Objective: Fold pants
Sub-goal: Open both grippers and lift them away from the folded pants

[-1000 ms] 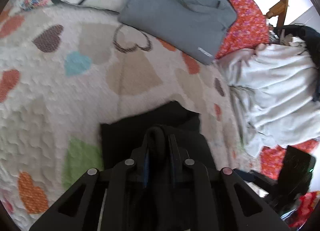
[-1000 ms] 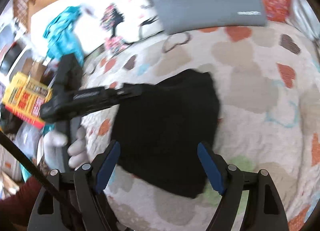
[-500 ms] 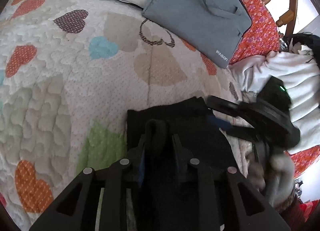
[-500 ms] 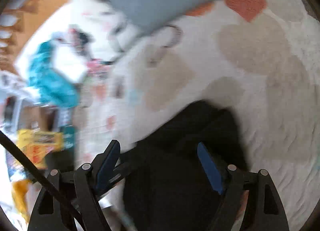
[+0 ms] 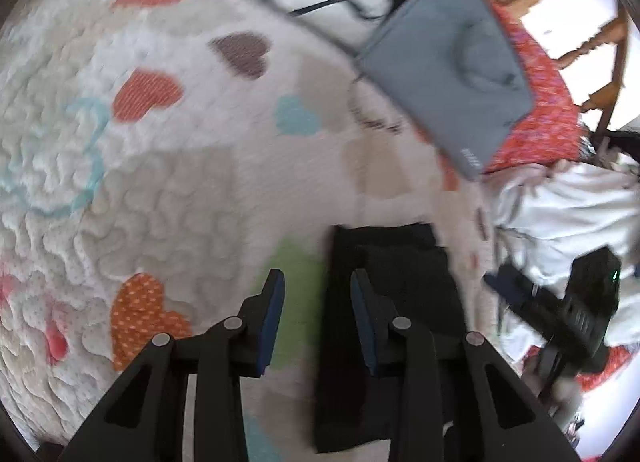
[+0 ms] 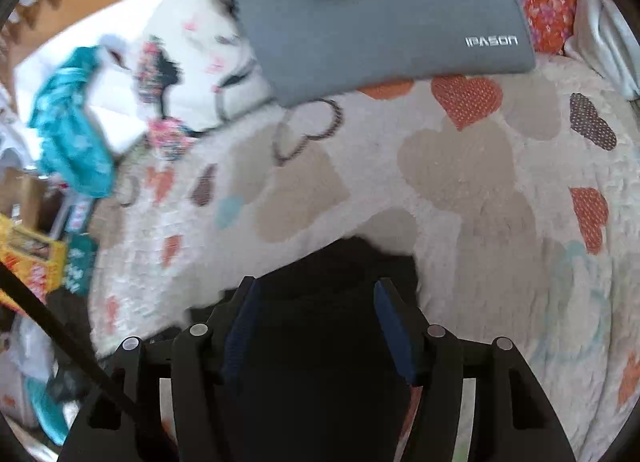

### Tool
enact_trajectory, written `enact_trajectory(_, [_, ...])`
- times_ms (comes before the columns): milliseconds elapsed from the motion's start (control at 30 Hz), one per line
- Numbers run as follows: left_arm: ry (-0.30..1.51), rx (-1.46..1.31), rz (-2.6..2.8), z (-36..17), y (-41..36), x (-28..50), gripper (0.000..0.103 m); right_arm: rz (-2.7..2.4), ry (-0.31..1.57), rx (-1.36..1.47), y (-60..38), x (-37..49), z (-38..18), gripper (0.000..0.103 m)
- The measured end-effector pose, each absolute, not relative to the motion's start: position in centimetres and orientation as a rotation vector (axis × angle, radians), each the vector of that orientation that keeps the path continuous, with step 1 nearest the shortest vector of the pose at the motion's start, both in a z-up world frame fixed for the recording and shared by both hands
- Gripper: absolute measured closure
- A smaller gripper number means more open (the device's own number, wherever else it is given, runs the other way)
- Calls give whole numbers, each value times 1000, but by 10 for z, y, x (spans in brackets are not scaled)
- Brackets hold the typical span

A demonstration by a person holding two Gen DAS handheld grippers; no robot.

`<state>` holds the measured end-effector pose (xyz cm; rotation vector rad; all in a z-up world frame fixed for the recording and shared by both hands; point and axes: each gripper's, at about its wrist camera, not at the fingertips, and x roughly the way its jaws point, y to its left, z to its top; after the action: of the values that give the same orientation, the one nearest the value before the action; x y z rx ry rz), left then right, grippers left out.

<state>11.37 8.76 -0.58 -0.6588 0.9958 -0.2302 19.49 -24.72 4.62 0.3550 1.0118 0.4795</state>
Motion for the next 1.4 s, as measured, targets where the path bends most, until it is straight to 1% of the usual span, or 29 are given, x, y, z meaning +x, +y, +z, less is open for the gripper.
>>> enact_trajectory(100, [963, -630, -308, 4, 64, 114, 71, 530, 1012, 444, -263, 161, 44, 33])
enact_trajectory(167, [977, -598, -337, 0, 49, 116, 70, 539, 1021, 490, -270, 142, 35, 33])
enact_trajectory(267, [1039, -544, -297, -20, 31, 125, 70, 552, 1039, 526, -278, 122, 18, 33])
enact_trajectory(300, [1055, -538, -274, -28, 30, 127, 67, 553, 1053, 539, -281, 119, 10, 33])
enact_trajectory(333, [1062, -566, -265, -36, 34, 129, 60, 538, 1077, 558, -284, 118, -2, 33])
enact_trajectory(400, [1069, -650, -279, -42, 44, 130, 60, 504, 1129, 573, -287, 118, -21, 31])
enact_trajectory(433, [1080, -696, -285, -43, 49, 132, 60, 490, 1170, 590, -288, 119, -35, 26])
enact_trajectory(500, [1094, -721, -289, -42, 55, 132, 60, 496, 1160, 653, -292, 118, -47, 25])
enact_trajectory(600, [1082, -703, -264, -30, 61, 123, 60, 491, 1150, 655, -293, 117, -40, 23])
enact_trajectory(667, [1064, -697, -250, -21, 64, 112, 60, 451, 1096, 611, -295, 111, -26, 23])
enact_trajectory(833, [956, -650, -272, 6, 58, 71, 59, 474, 864, 571, -299, 71, 27, 23])
enact_trajectory(900, [937, -647, -285, 5, 52, 62, 59, 545, 832, 604, -296, 61, 33, 23])
enact_trajectory(1000, [995, -656, -288, -16, 41, 61, 58, 659, 923, 720, -285, 63, 11, 23])
enact_trajectory(1100, [1062, -658, -260, -41, 36, 62, 58, 596, 1024, 760, -280, 68, -26, 24])
enact_trajectory(1167, [1054, -656, -260, -40, 39, 59, 58, 579, 1073, 843, -281, 71, -47, 26])
enact_trajectory(1200, [1052, -656, -262, -37, 41, 58, 58, 579, 1066, 871, -283, 71, -50, 26])
enact_trajectory(1300, [1012, -639, -255, -20, 48, 50, 58, 592, 1040, 831, -282, 70, -33, 25])
enact_trajectory(1400, [938, -588, -237, 6, 50, 37, 58, 563, 963, 672, -278, 62, 4, 25])
